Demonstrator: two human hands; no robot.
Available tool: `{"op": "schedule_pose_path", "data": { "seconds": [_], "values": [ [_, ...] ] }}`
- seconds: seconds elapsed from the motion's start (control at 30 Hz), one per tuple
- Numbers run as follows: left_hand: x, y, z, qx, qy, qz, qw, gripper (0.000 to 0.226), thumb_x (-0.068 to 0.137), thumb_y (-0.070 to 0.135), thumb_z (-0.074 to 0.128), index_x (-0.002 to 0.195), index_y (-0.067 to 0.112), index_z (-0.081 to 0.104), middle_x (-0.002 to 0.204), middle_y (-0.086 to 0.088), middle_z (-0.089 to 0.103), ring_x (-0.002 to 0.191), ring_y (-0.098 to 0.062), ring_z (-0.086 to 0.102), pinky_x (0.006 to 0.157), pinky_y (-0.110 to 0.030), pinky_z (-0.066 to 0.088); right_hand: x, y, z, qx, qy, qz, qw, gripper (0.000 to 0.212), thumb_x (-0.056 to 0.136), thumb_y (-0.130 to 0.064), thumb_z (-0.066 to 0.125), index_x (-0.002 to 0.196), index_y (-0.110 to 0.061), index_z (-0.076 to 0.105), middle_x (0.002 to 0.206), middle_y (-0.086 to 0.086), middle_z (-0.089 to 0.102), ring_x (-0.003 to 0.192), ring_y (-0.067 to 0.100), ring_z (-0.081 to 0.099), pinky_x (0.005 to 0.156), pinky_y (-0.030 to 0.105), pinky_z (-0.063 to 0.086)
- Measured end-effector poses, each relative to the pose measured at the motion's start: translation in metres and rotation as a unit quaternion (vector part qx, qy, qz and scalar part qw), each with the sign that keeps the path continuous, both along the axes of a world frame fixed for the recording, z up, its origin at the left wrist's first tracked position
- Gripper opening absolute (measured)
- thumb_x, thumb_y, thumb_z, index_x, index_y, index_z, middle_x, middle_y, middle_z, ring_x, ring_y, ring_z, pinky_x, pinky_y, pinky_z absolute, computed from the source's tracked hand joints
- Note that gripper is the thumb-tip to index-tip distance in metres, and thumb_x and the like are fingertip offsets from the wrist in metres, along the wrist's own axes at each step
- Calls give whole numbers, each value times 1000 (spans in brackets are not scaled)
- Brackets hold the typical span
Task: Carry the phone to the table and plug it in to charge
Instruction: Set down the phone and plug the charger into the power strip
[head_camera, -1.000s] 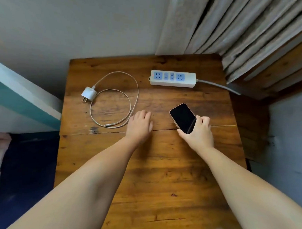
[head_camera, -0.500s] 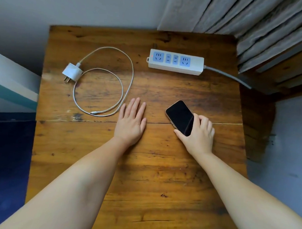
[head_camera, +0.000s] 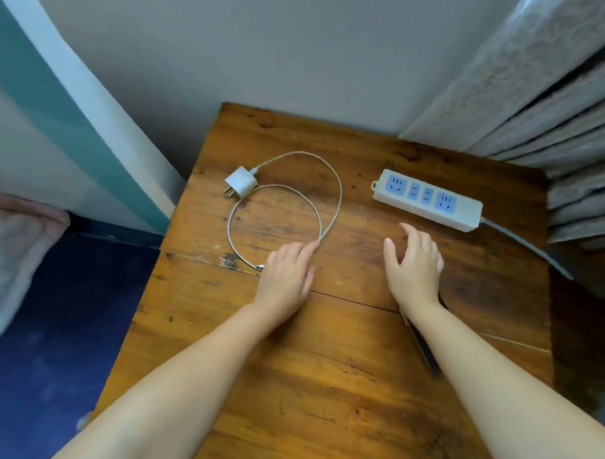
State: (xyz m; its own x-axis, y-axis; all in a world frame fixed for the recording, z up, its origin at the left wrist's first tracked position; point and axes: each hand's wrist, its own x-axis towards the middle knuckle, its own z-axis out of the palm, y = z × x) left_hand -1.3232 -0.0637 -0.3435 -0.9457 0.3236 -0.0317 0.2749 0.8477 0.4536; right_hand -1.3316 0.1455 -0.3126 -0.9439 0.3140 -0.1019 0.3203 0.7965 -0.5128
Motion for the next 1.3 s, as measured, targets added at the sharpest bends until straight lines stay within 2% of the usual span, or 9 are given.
{"op": "schedule_pose_path", "data": {
  "seconds": [0.1,0.23,0.4,0.57,0.8,0.93,1.07,1.2,1.3],
  "values": [
    [-8,-37,5,-24,19,48,998,30,88,21,54,117,11,55,100,-11,62,94,-32,56,79,-41,43,-42,-46,1,-16,28,97,995,35,94,-31,46,126,-18,51,127,5,55,122,20,46,112,46,25],
    [-6,-71,-3,-88,-25,29,995,33,87,35,53,112,14,57,109,-8,59,105,-28,52,88,-39,38,-92,-104,-3,19,51,216,975,33,91,-23,51,123,-17,55,122,6,58,116,24,48,109,45,26],
    [4,-90,-13,-58,-13,33,998,16,87,27,56,93,13,62,102,-8,61,99,-28,54,89,-40,39,-141,-161,-21,80,8,360,929,53,89,-21,52,140,-22,37,143,9,41,132,28,34,113,52,20],
    [4,-92,-15,-50,19,35,998,16,82,28,63,90,14,64,89,-7,64,88,-29,60,93,-47,42,-166,-187,-40,111,-64,443,887,61,90,-21,49,145,-27,24,154,5,27,143,25,18,112,61,6],
    [10,-87,-17,-21,35,-6,999,24,83,40,58,96,22,66,89,0,63,91,-21,59,108,-59,28,-168,-181,-32,84,-20,403,911,49,85,-32,60,131,-25,44,128,9,51,121,31,45,111,53,20],
    [10,-78,-15,-36,24,-23,999,14,82,33,63,85,19,65,83,-1,61,84,-23,59,105,-55,33,-166,-165,-2,-70,13,309,949,50,82,-31,67,126,-21,45,124,8,49,103,21,56,86,36,46],
    [3,-67,-9,-35,24,-9,999,8,83,22,64,80,14,62,79,-3,62,78,-26,60,93,-41,41,-171,-125,35,-114,18,235,965,52,81,-34,69,126,-19,47,125,9,50,94,8,47,79,23,37],
    [-10,-51,6,90,-32,103,990,6,86,15,59,84,10,60,83,-6,65,83,-27,59,82,-39,41,-170,-55,64,-105,-25,163,981,57,82,-35,68,130,-13,48,125,10,57,97,15,52,78,25,38],
    [-23,-30,24,240,-32,216,946,3,85,10,61,83,12,60,78,-1,66,78,-21,62,72,-30,45,-161,6,77,-58,-68,121,989,55,82,-31,68,129,-11,48,121,11,59,95,18,52,70,26,41]
  ]
}}
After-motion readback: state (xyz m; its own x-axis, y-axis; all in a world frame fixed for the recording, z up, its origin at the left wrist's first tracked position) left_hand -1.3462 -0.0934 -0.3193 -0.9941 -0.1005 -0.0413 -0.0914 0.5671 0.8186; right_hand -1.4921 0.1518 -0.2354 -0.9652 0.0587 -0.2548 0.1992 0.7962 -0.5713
